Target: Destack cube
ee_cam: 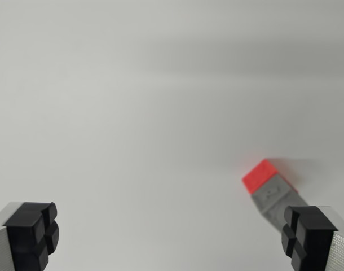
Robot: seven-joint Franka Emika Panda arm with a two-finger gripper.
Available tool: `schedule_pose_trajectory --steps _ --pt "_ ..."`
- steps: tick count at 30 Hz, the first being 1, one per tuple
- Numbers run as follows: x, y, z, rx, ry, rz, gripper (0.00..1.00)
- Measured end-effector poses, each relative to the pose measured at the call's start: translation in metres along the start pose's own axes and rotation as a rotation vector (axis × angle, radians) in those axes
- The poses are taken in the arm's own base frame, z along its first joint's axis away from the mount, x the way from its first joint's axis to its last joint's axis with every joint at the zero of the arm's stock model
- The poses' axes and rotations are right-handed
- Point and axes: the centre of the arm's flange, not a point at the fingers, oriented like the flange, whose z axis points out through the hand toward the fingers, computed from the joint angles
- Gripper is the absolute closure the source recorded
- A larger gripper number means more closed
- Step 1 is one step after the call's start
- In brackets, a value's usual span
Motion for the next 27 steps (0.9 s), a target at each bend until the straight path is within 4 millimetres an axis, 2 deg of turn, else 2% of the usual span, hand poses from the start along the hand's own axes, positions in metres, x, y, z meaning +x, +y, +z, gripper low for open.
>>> schedule_pose_trajectory --steps 13,27 --pt "0.001 0.009 0.008 -0.003 -0.002 -0.039 0.00" --pt "0.004 0.031 0.026 -0.004 -0.007 -0.126 0.00"
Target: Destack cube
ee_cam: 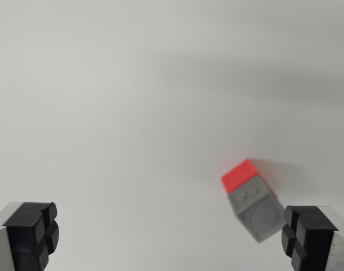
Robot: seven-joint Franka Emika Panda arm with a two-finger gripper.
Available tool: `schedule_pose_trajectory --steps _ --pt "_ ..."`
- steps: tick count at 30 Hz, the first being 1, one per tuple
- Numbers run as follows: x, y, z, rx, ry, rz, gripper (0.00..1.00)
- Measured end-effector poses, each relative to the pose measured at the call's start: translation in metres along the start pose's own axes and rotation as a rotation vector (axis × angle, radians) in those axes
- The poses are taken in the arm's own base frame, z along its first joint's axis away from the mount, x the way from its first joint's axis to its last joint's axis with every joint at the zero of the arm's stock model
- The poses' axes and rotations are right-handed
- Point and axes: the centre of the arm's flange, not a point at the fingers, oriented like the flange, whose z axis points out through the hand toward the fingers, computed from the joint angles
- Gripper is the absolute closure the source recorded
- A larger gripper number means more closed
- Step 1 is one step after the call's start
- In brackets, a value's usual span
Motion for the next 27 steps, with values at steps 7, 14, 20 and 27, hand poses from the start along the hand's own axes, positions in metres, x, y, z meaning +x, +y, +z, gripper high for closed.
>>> schedule_pose_trajectory --steps 7,14,20,27 --pt "0.000 0.014 0.011 0.001 -0.002 -0.057 0.00" --pt "0.000 0.031 0.024 0.000 -0.008 -0.122 0.00" --pt "0.000 0.047 0.036 0.000 -0.012 -0.184 0.00" --pt "-0.001 0.068 0.053 0.000 -0.018 -0.268 0.00"
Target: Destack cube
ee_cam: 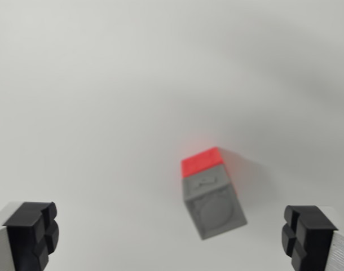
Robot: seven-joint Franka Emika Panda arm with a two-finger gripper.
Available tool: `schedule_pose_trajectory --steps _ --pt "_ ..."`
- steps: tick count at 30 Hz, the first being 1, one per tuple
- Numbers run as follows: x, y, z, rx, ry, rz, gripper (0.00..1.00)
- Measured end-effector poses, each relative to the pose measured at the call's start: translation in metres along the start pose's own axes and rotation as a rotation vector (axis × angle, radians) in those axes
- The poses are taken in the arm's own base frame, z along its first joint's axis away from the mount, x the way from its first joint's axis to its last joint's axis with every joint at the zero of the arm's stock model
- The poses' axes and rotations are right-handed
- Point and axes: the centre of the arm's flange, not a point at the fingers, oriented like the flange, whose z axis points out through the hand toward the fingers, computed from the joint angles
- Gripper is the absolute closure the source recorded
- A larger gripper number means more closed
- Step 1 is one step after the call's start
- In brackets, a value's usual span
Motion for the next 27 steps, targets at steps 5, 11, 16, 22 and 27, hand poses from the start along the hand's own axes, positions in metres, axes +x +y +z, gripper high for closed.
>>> schedule_pose_trajectory --steps 5,11,16,22,27 --pt "-0.004 0.015 0.012 0.000 -0.004 -0.059 0.00" --pt "-0.009 0.033 0.026 0.001 -0.007 -0.134 0.00" --pt "-0.014 0.050 0.040 0.001 -0.012 -0.201 0.00" --pt "-0.020 0.070 0.055 0.002 -0.015 -0.285 0.00" --pt "-0.023 0.085 0.067 0.003 -0.019 -0.346 0.00"
